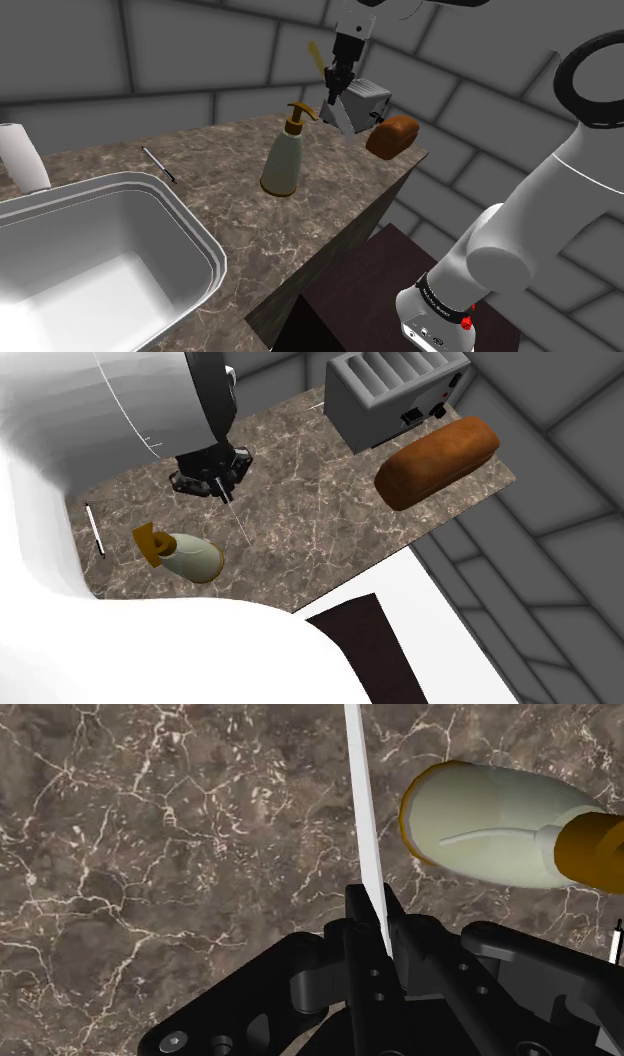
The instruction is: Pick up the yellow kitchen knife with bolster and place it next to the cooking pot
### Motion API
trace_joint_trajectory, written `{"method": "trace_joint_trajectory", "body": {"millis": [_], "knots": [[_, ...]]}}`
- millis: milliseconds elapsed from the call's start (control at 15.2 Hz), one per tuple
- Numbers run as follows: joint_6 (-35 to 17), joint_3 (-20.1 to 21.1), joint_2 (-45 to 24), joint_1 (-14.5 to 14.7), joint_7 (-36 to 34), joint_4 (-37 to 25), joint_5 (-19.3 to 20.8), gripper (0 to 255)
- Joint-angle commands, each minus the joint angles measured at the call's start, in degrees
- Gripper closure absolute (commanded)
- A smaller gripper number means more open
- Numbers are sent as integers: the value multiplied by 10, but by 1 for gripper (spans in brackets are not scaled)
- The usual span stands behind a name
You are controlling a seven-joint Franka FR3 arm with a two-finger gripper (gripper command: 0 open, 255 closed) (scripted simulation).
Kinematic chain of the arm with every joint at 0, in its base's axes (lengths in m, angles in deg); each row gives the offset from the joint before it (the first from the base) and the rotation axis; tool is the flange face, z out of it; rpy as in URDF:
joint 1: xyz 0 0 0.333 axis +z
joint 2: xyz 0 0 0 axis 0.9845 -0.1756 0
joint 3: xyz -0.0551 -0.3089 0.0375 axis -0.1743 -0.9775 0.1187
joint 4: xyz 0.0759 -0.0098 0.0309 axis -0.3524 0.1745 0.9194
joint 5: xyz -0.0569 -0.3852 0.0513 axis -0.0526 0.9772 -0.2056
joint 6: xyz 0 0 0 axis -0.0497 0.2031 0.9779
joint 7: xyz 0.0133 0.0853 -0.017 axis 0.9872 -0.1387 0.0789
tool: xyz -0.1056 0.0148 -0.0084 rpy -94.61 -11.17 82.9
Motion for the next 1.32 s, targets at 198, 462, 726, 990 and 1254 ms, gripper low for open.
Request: {"method": "trace_joint_trajectory", "body": {"millis": [198, 462, 726, 990, 1254], "knots": [[-17, 33, 47, 30, -62, 58, -7, 255], [-26, 63, 75, 53, -113, 90, -16, 255], [-33, 94, 94, 77, -165, 112, -27, 255], [-41, 127, 104, 100, -218, 123, -39, 255], [-48, 161, 105, 124, -272, 123, -50, 255]]}}
